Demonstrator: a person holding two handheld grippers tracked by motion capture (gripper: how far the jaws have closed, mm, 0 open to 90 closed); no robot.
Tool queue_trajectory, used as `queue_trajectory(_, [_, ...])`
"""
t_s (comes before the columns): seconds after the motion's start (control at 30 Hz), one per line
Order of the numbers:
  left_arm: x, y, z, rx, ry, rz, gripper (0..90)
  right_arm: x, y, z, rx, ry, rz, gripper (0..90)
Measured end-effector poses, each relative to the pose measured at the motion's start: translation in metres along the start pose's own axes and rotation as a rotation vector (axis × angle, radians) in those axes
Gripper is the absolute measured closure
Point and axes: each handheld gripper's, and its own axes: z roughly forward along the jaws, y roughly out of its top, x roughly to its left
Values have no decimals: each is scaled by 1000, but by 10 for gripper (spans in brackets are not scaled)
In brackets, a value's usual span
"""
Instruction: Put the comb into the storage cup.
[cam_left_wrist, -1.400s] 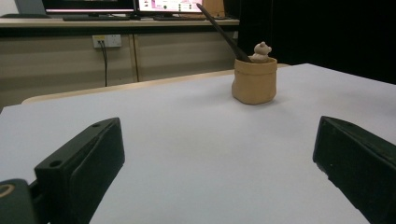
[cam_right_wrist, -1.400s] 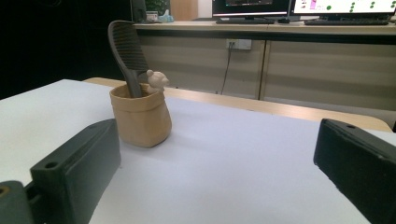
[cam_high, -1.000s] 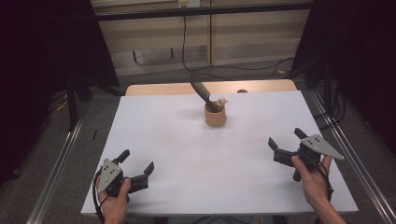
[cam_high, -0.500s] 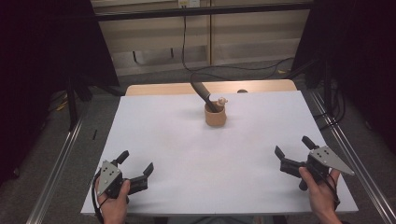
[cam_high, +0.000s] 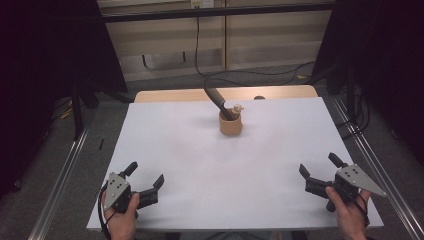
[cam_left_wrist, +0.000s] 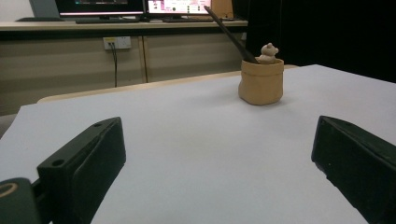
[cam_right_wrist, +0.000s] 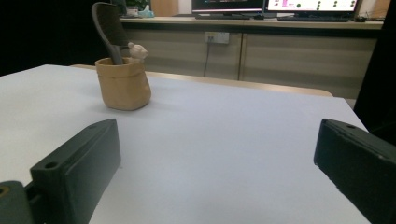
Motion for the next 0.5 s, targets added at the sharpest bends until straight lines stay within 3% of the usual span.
queue_trajectory(0.17, [0, 0, 0, 6, 2, 2, 31, -2, -4, -4, -1, -6, -19, 0])
queue_trajectory(0.27, [2, 0, -1, -2, -10, -21, 25, -1, -7, -6, -3, -16, -28, 0])
queue_trajectory(0.5, [3, 0, 1, 2, -26, -15, 23, -1, -12, -4, 14, -20, -31, 0])
